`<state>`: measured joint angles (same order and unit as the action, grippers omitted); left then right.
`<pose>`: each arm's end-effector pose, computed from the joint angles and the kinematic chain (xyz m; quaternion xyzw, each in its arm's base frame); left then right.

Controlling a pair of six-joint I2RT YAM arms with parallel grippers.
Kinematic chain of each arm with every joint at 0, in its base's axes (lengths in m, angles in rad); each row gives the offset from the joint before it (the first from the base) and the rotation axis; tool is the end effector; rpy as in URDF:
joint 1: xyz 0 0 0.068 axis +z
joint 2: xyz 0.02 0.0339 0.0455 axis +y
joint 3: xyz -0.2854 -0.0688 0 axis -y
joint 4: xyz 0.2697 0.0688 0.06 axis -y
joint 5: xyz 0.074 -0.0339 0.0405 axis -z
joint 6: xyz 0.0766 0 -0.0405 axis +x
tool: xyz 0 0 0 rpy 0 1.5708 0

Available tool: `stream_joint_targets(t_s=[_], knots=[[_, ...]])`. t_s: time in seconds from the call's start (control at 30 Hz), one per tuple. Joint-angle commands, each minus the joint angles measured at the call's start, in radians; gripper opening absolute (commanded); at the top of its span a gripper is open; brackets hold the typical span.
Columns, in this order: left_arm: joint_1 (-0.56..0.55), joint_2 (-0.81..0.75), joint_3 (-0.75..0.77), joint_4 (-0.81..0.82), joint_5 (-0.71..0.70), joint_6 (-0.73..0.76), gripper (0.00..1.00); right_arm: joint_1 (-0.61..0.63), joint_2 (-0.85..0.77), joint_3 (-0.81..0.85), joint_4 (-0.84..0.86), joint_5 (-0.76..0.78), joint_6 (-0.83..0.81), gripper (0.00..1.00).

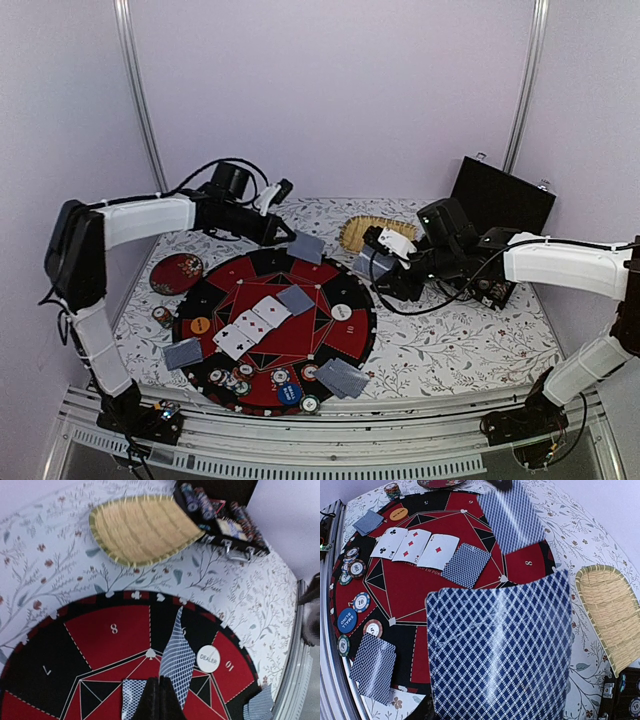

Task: Distribute texas hold em gaming equipment
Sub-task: Place the poker card in the community card area.

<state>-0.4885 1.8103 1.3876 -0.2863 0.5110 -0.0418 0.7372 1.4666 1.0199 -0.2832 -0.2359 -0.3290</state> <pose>0.3932 -0.2514 0.2432 0.2977 0.8339 -0.3275 0.3298 0.2620 0.2621 0.2360 -0.5021 0.7564 0.1874 0.3751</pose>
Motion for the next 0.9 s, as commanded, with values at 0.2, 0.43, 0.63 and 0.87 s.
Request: stream_joint_targets(t_s=[0.2,0.43,0.63,0.87], knots=[[-0.043,0.367,0.264,-0.238,0.058,0.211,0.0,-0.008,-0.054,-0.029,0.023,-0.001,0.014,0.44],[-0.061,0.484,0.35,-0.296,-0.092,0.266,0.0,-0.01,-0.055,-0.027,0.024,-0.015,0.018,0.44],[-0.094,0.529,0.382,-0.315,-0.185,0.339,0.0,-0.009,-0.051,-0.031,0.021,-0.019,0.025,0.44],[-0.1,0.539,0.398,-0.294,-0.206,0.356,0.0,-0.01,-0.029,-0.054,0.03,0.009,0.076,0.44]])
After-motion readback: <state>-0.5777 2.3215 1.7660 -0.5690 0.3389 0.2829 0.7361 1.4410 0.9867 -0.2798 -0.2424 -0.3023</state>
